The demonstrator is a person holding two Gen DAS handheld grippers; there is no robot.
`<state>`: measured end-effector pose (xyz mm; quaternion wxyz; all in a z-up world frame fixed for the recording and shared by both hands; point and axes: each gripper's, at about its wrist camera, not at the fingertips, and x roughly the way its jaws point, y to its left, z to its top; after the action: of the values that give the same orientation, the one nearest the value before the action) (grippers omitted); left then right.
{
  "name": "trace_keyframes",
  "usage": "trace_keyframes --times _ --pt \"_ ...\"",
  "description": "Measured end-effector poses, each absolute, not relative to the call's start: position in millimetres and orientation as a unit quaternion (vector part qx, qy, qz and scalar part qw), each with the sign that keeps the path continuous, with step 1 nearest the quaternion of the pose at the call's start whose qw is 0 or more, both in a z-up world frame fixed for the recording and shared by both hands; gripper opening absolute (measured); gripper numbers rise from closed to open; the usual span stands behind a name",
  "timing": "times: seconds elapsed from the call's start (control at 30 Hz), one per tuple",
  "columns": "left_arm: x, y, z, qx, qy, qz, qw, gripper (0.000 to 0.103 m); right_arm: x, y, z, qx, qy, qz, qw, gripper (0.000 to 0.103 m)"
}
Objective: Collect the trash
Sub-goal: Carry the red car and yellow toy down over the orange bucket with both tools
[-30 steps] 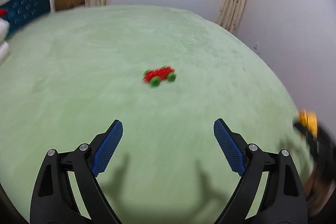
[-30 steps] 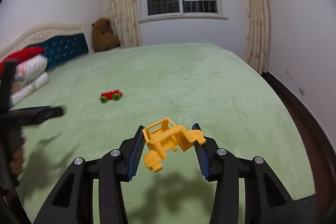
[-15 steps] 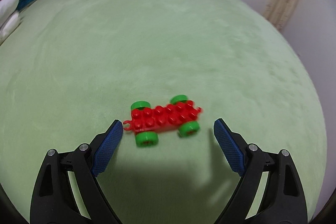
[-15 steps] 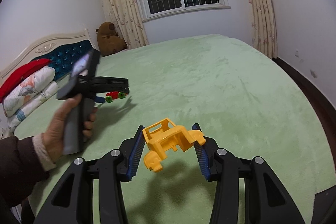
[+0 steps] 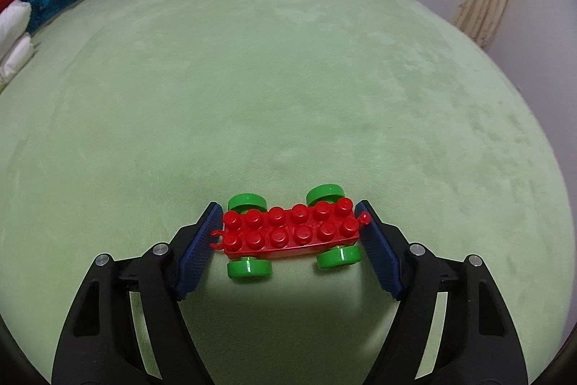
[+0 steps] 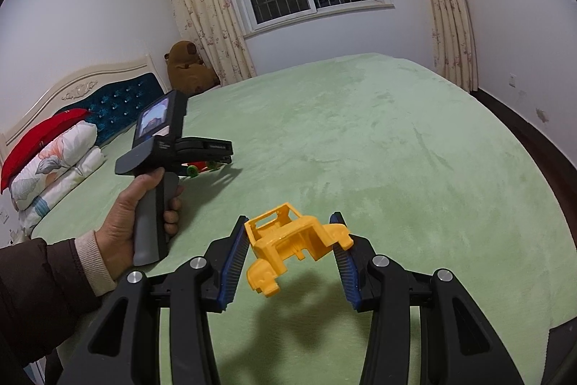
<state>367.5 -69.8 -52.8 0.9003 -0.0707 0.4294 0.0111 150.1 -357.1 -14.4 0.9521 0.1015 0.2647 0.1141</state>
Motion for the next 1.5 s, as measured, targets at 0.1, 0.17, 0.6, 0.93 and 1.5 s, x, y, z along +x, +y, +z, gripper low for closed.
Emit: trace_keyframes --times 0.1,0.17,0.6,0.93,1.5 --pt "355.8 -70.1 -48.7 -0.066 0.425 -0.013 0.903 0.073 150.2 -355.9 -14.7 0.100 0.265 0.112 0.952 0.045" --pt "346.1 -70.0 -44.7 -0.061 0.422 -0.026 0.904 0.073 149.3 -356.2 -14.3 0.100 0.265 0.111 0.953 0.045" --pt "219.3 -58.8 -1.5 -0.048 0.361 -0.142 0.920 0.073 145.5 -355.1 -13.5 0.092 0.265 0.088 0.956 0.046" --pt "83.6 -37.3 17.0 -0.068 0.317 -0.214 0.921 0.073 140.7 -350.0 -10.3 0.066 0.262 0.059 0.961 0.046" --pt "-29.7 -8.1 5.1 -0.052 0.314 -0.191 0.929 0.073 100.0 -338.2 18.9 0.042 0.230 0.061 0.970 0.046"
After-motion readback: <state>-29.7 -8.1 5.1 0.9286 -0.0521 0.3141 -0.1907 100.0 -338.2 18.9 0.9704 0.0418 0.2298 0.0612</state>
